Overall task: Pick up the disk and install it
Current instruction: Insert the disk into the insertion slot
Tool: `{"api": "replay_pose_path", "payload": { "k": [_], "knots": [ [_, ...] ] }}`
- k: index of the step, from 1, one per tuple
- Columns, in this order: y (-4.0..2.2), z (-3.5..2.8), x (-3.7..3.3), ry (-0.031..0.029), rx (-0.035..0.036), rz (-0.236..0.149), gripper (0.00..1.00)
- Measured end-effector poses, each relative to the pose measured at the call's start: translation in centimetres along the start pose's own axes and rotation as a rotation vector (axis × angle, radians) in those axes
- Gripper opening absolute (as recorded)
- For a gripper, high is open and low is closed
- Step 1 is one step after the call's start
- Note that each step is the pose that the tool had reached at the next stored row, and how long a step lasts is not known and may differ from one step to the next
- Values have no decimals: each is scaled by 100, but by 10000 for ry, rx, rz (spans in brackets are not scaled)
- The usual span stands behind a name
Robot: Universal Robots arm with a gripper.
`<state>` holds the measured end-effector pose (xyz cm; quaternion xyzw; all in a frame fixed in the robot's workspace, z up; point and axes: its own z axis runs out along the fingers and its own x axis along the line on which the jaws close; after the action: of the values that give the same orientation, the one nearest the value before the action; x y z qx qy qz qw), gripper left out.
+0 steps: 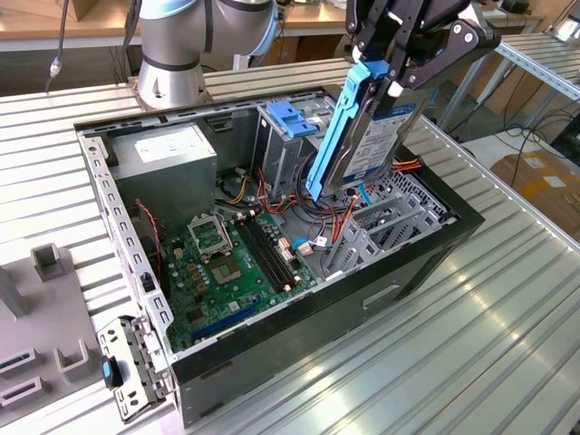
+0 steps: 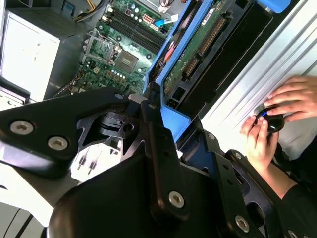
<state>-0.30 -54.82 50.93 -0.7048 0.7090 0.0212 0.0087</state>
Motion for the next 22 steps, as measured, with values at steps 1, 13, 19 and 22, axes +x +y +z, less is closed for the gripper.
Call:
{"api": "replay_pose_path", "payload": {
  "k": [1, 13, 19, 22],
  "knots": [
    [-18, 0, 0, 0, 0, 0, 37],
    [-211, 51, 116, 0, 0, -1, 37],
    [-481, 120, 159, 26, 1, 1, 37],
    [-561, 140, 164, 33, 0, 0, 37]
  ]
}}
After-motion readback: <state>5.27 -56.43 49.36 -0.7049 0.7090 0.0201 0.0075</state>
